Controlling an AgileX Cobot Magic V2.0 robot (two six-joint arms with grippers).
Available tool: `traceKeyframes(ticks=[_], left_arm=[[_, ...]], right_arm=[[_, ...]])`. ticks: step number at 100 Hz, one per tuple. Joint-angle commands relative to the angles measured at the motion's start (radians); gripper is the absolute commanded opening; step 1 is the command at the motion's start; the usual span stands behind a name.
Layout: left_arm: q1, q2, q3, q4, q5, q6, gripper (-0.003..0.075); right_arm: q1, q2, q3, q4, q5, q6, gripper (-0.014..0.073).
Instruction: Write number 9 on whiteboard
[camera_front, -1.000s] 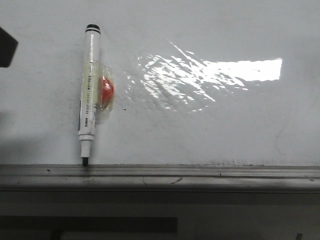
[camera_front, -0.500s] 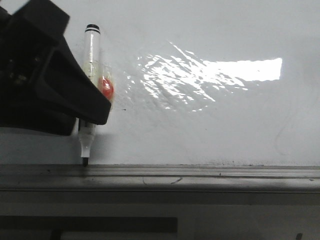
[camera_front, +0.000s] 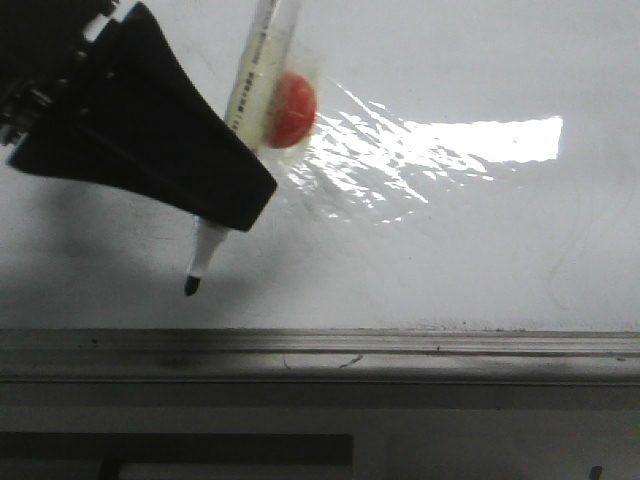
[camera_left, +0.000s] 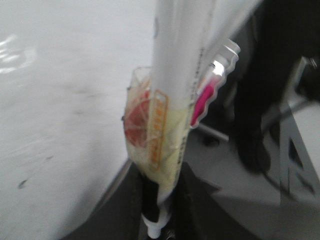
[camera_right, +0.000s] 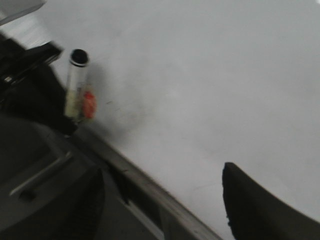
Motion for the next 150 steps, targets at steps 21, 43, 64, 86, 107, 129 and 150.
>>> traceKeyframes(ticks=[21,43,64,86,107,129,150], left_arm=[[-0.083,-0.024,-0.045,0.070,0.064,0.303,-0.0020],[-0.083,-0.024,-0.045,0.070,0.062,0.303,-0.0020],[-0.083,-0.024,-0.045,0.070,0.064,0.303,-0.0020],[-0.083,-0.028,-0.045,0.070,0.066,0.303,-0.0020],[-0.083,-0.059,-0.045,0.072,0.068,0.303,-0.0020],[-0.083,-0.088,-0.045,0.041,0.059,0.281,-0.0009],[-0.072,-0.179,-0.088,0.052,0.061,0.048,0.0335]], right_arm=[[0.239,0.251,-0.048,0.321,-0.013,-0.520,0.0440],[0.453,0.435,-0.101,0.354,-0.213,-0.534,0.0440],[0.557,0.572,-0.129,0.352,-0.308,-0.534,0.0440],[0.557,0.603,-0.129,0.338,-0.294,-0.532,0.0438],[0.557,0.603,-0.129,0.332,-0.254,-0.532,0.0000],[0.557,0.601,-0.142,0.332,-0.223,-0.532,-0.0060],[0.526,0.614,-0.321,0.001,0.027,-0.217,-0.0060]])
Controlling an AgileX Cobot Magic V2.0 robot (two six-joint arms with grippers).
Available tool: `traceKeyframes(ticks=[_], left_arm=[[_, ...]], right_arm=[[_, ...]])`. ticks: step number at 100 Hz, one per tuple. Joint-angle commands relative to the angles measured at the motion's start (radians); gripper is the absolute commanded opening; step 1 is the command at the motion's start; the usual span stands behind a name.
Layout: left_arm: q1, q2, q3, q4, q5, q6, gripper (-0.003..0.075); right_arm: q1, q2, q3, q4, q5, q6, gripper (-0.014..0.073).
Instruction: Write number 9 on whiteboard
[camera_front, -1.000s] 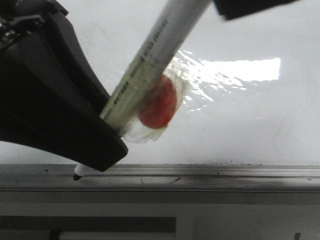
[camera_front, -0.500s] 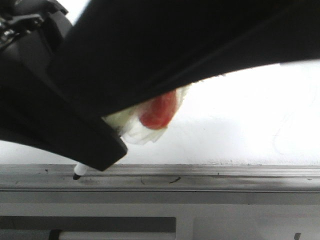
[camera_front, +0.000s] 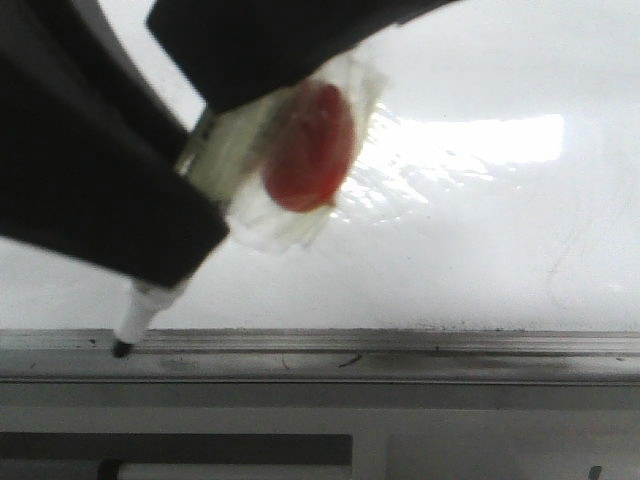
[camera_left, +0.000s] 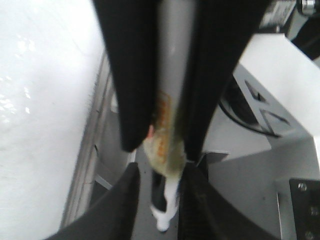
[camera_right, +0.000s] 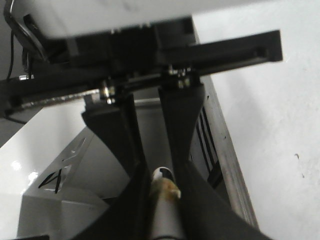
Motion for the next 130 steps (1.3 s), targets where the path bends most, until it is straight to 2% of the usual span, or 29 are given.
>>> traceKeyframes(ticks=[1,8,14,29,40,49,56,63,66,73,85,106,130], left_arm=[[0.007,-0.078,-0.059,-0.029,-0.076,-0.105,0.0364],[0.020,-0.139,-0.060,-0.016,-0.078,-0.132,0.0474],[0.037,-0.190,-0.056,-0.004,-0.071,-0.166,0.0501],[0.090,-0.392,-0.013,0.055,-0.083,-0.278,0.0440],[0.135,-0.550,0.056,0.120,-0.132,-0.402,0.0357],[0.165,-0.651,0.118,0.183,-0.171,-0.495,0.0277],[0.189,-0.719,0.162,0.200,-0.209,-0.543,0.0209],[0.210,-0.771,0.201,0.197,-0.244,-0.559,0.0126],[0.219,-0.790,0.214,0.189,-0.253,-0.559,0.0086],[0.229,-0.816,0.238,0.168,-0.265,-0.559,-0.0022],[0.229,-0.825,0.255,0.150,-0.267,-0.559,-0.0020],[0.229,-0.825,0.255,0.147,-0.269,-0.559,-0.0020],[0.229,-0.825,0.255,0.146,-0.269,-0.559,-0.0020]], right_arm=[[-0.017,0.000,-0.113,-0.161,0.163,0.187,-0.0060],[-0.023,0.009,-0.206,-0.276,0.276,0.297,-0.0060],[-0.023,0.009,-0.281,-0.344,0.342,0.366,-0.0059],[-0.017,-0.028,-0.363,-0.475,0.367,0.492,-0.0034],[0.014,-0.101,-0.316,-0.679,0.344,0.602,-0.0034],[0.047,-0.169,-0.199,-0.944,0.212,0.824,-0.0034],[0.062,-0.240,-0.076,-1.118,0.009,0.962,-0.0034],[0.062,-0.293,0.036,-1.201,-0.250,1.041,-0.0034],[0.062,-0.304,0.070,-1.216,-0.358,1.062,-0.0034],[0.053,-0.303,0.116,-1.223,-0.448,1.082,-0.0034],[0.001,-0.245,0.116,-1.227,-0.396,1.094,-0.0036],[-0.121,-0.226,0.116,-1.227,-0.480,1.138,-0.0037],[-0.173,-0.162,0.116,-1.227,-0.440,1.141,-0.0040]])
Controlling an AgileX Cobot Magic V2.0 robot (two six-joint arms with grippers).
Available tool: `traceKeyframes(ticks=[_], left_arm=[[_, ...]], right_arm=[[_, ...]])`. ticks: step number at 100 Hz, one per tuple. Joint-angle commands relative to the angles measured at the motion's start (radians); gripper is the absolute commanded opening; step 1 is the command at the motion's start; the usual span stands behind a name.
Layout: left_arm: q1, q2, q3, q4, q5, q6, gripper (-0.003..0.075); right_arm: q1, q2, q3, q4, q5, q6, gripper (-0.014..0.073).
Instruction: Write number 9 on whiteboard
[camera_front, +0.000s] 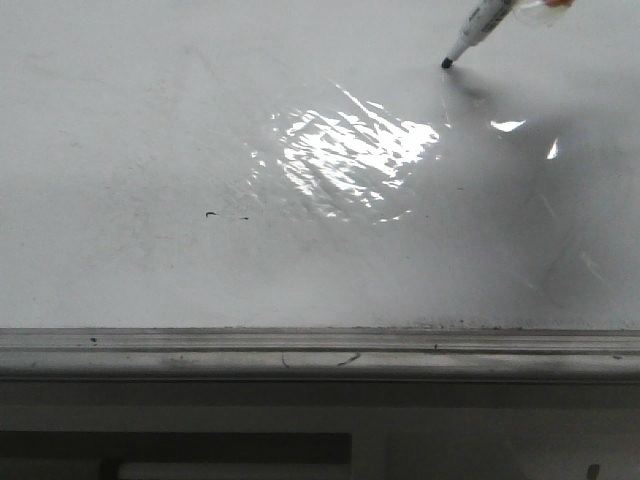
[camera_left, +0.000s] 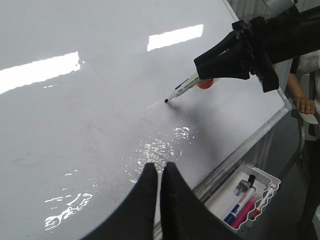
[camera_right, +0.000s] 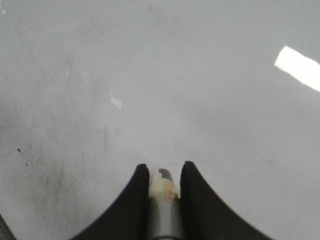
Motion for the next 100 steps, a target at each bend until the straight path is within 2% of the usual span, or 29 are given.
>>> traceKeyframes(ticks=[1,22,41,72,81,100], left_arm=[[0.001,0.012,-0.023,-0.028,-0.072,-0.011,-0.0020],[0.001,0.012,-0.023,-0.028,-0.072,-0.011,-0.0020],[0.001,0.012,-0.023,-0.033,-0.072,-0.011,-0.0020],[0.001,0.012,-0.023,-0.035,-0.072,-0.011,-0.0020],[0.001,0.012,-0.023,-0.035,-0.072,-0.011,-0.0020],[0.001,0.012,-0.023,-0.035,-0.064,-0.011,-0.0020]], right_arm=[[-0.014,0.021,-0.029,-0.020,-0.048,0.005,-0.0040],[0.042,0.052,-0.029,0.021,-0.025,0.005,-0.0040],[0.090,0.039,-0.029,0.011,0.188,0.005,-0.0041],[-0.010,0.062,-0.125,-0.025,0.120,0.005,-0.0041],[-0.017,0.082,-0.156,-0.025,0.142,0.005,-0.0041],[0.030,0.079,-0.117,0.116,0.314,-0.002,-0.0041]])
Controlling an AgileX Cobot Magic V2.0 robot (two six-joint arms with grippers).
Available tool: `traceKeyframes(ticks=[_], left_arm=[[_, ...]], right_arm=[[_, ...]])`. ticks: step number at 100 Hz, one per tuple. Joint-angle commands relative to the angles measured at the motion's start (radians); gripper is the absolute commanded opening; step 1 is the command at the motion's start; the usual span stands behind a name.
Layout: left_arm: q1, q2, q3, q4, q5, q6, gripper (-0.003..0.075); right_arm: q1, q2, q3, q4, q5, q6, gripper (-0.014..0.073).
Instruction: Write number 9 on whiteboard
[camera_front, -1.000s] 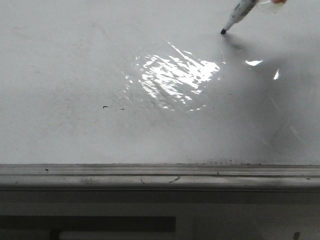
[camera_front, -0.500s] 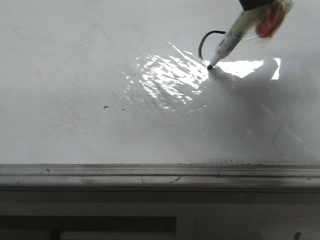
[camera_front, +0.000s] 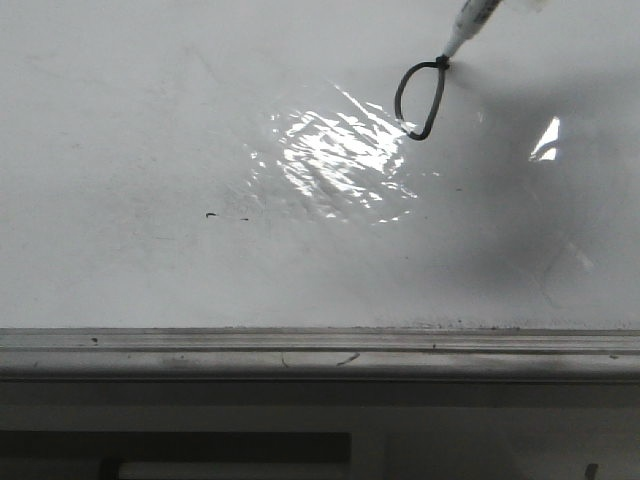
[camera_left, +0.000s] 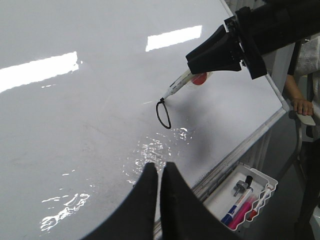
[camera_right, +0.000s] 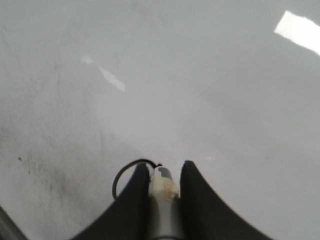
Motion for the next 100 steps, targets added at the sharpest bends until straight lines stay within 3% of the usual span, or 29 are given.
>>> traceKeyframes(ticks=[1,25,55,62,72,77,82,100], left_arm=[[0.001,0.012,-0.023,-0.028,-0.063,-0.011,-0.0020],[0.001,0.012,-0.023,-0.028,-0.045,-0.011,-0.0020],[0.001,0.018,-0.023,-0.028,-0.026,-0.009,-0.0006],[0.001,0.045,-0.023,-0.028,0.006,-0.005,0.0078],[0.000,0.137,-0.023,-0.055,0.060,0.018,0.0339],[0.000,0.195,-0.029,-0.106,0.083,0.089,0.0454],[0.000,0.254,-0.036,-0.186,0.089,0.195,0.0512],[0.000,0.463,-0.039,-0.610,0.084,0.718,0.0442]], right_arm=[[0.024,0.002,0.029,0.033,0.120,-0.025,-0.0041],[0.205,-0.039,0.215,0.066,0.106,0.039,-0.0041],[0.252,-0.118,0.070,0.065,0.081,0.011,-0.0041],[0.295,-0.138,0.020,0.065,0.083,0.006,-0.0041],[0.371,-0.144,-0.027,0.067,0.101,-0.034,-0.0042],[0.416,-0.142,-0.032,0.070,0.102,-0.057,-0.0043],[0.460,-0.129,-0.032,0.070,0.102,-0.089,-0.0049],[0.567,-0.064,-0.032,0.068,0.122,-0.125,-0.0069]])
